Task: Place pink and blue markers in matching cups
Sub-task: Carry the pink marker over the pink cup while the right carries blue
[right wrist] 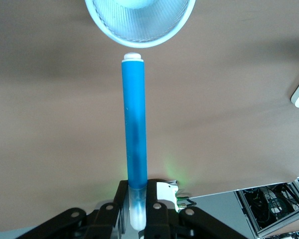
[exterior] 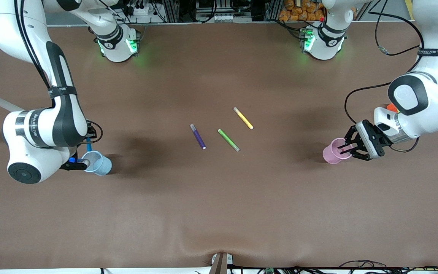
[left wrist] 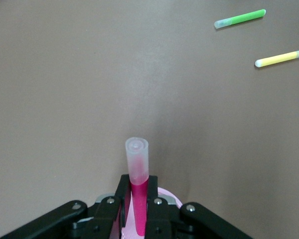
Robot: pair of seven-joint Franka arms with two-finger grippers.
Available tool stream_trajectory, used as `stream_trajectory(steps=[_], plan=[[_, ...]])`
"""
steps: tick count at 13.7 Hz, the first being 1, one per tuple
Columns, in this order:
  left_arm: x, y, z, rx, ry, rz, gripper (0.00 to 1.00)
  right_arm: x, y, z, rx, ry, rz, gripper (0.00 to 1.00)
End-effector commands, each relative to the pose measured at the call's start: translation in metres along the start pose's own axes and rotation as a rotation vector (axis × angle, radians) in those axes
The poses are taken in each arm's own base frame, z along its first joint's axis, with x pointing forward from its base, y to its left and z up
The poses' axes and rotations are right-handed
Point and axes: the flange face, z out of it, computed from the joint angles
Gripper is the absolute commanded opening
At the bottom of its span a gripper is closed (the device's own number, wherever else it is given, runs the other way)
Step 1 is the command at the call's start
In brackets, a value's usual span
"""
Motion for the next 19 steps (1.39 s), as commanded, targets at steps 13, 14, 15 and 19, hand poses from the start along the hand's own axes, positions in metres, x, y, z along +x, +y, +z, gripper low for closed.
stream_trajectory(steps=[13,14,15,19], plan=[[-0.027,-0.004,0.015,-0.023,0.041,-0.040,0.93,0.047,0.008,0.011,-0.029,-0.087,0.018,0.00],[-0.027,-0.004,0.015,-0.026,0.043,-0.044,1.00,0.050,0.007,0.014,-0.032,-0.099,0.020,0.00],[-0.028,-0.003,0.013,-0.038,0.048,-0.060,1.00,0.051,0.007,0.015,-0.032,-0.100,0.020,0.00],[-0.021,0.000,0.006,-0.075,0.059,-0.115,1.00,0.056,0.008,0.015,-0.028,-0.078,0.021,0.00]])
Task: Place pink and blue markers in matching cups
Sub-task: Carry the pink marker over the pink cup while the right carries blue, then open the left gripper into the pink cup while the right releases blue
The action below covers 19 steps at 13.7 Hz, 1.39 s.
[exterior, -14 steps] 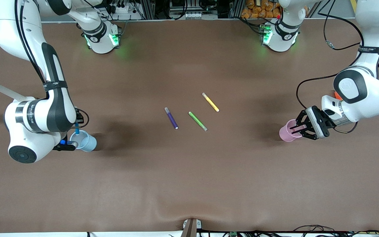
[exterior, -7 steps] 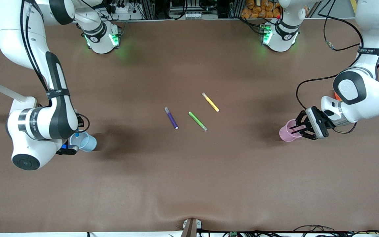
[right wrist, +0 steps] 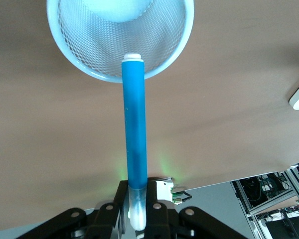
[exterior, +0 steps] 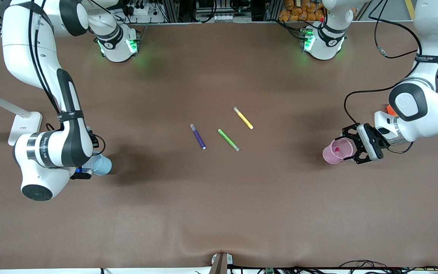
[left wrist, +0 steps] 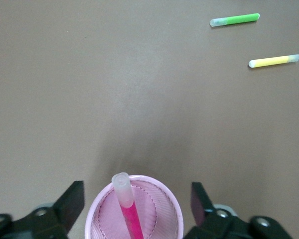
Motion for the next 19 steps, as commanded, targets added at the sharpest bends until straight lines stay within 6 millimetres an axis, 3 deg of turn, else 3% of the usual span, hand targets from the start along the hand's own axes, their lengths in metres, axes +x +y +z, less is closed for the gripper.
stream_trajectory(steps=[1,5,11,19], plan=[[0.011,0.004,-0.013,-0.015,0.027,-0.048,1.00,0.007,0.007,-0.006,0.002,0.019,0.004,0.00],[0.023,0.004,-0.025,-0.023,0.031,-0.131,1.00,0.024,0.012,0.002,0.013,0.047,0.009,0.00],[0.051,0.001,-0.043,-0.037,-0.013,-0.334,1.00,0.031,0.009,0.001,0.016,0.086,0.015,0.00],[0.124,0.011,-0.080,-0.033,-0.232,-0.582,1.00,0.046,0.007,0.004,0.027,0.138,0.016,0.00]])
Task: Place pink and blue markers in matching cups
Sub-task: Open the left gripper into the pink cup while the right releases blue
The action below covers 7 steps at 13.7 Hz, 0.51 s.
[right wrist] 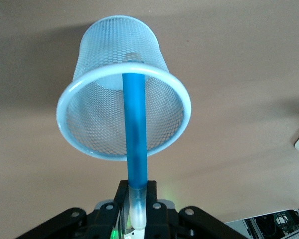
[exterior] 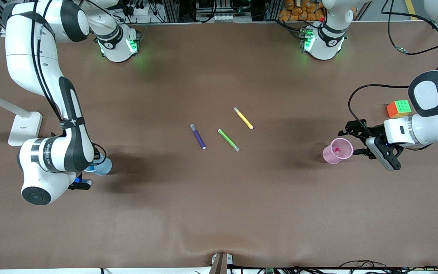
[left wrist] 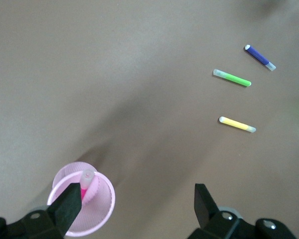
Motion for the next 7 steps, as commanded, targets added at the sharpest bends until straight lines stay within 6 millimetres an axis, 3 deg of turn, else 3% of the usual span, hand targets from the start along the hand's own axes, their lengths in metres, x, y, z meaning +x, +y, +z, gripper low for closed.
stream_trajectory(steps=[1,4,6,7], plan=[[0.012,0.017,-0.017,0.033,-0.058,-0.060,1.00,0.007,0.002,-0.004,0.006,0.030,0.005,0.00],[0.017,0.019,-0.026,0.044,-0.060,-0.056,1.00,0.013,0.002,-0.007,0.009,0.079,0.005,0.00],[0.019,0.022,-0.035,0.038,-0.072,-0.069,1.00,0.015,0.001,-0.008,0.007,0.098,0.008,0.23],[0.019,0.024,-0.040,0.047,-0.080,-0.093,1.00,0.015,0.002,-0.008,0.005,0.097,-0.001,0.55]])
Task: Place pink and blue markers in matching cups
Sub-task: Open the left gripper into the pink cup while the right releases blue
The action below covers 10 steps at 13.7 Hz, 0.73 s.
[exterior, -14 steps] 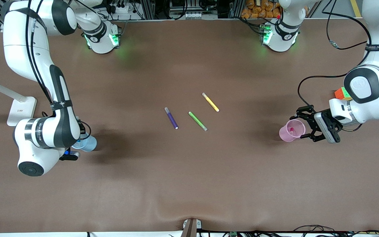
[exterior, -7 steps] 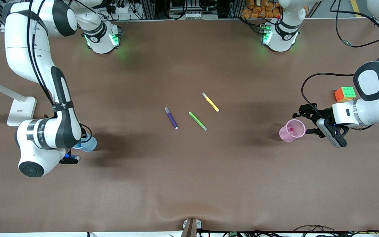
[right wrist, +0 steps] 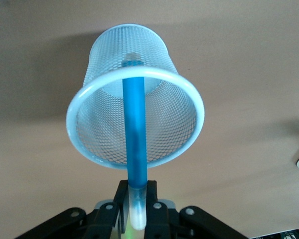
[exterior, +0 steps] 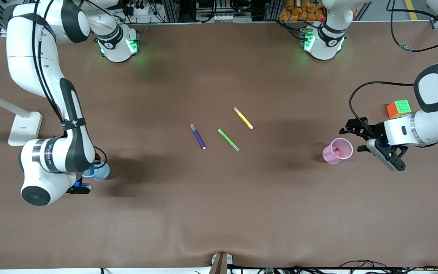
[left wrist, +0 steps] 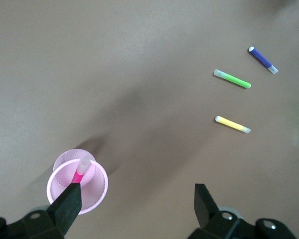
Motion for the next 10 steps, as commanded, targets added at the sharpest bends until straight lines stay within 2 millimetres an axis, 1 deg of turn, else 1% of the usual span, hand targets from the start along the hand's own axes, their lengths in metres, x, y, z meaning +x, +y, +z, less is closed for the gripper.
stream_trajectory(steps=[1,3,6,8,10], plan=[[0.002,0.007,-0.020,0.032,-0.037,-0.048,1.00,0.005,0.001,-0.002,-0.006,0.016,0.003,1.00],[0.003,0.011,-0.028,0.041,-0.052,-0.067,1.00,0.004,-0.001,-0.003,-0.008,0.016,0.001,1.00],[0.002,0.014,-0.031,0.040,-0.056,-0.098,1.00,0.002,0.002,-0.005,-0.006,0.013,0.002,1.00],[0.004,0.018,-0.047,0.068,-0.065,-0.130,1.00,0.000,0.003,-0.008,-0.004,0.017,-0.002,1.00],[0.005,0.021,-0.064,0.102,-0.076,-0.167,1.00,-0.006,0.004,-0.020,0.001,0.039,-0.007,1.00]])
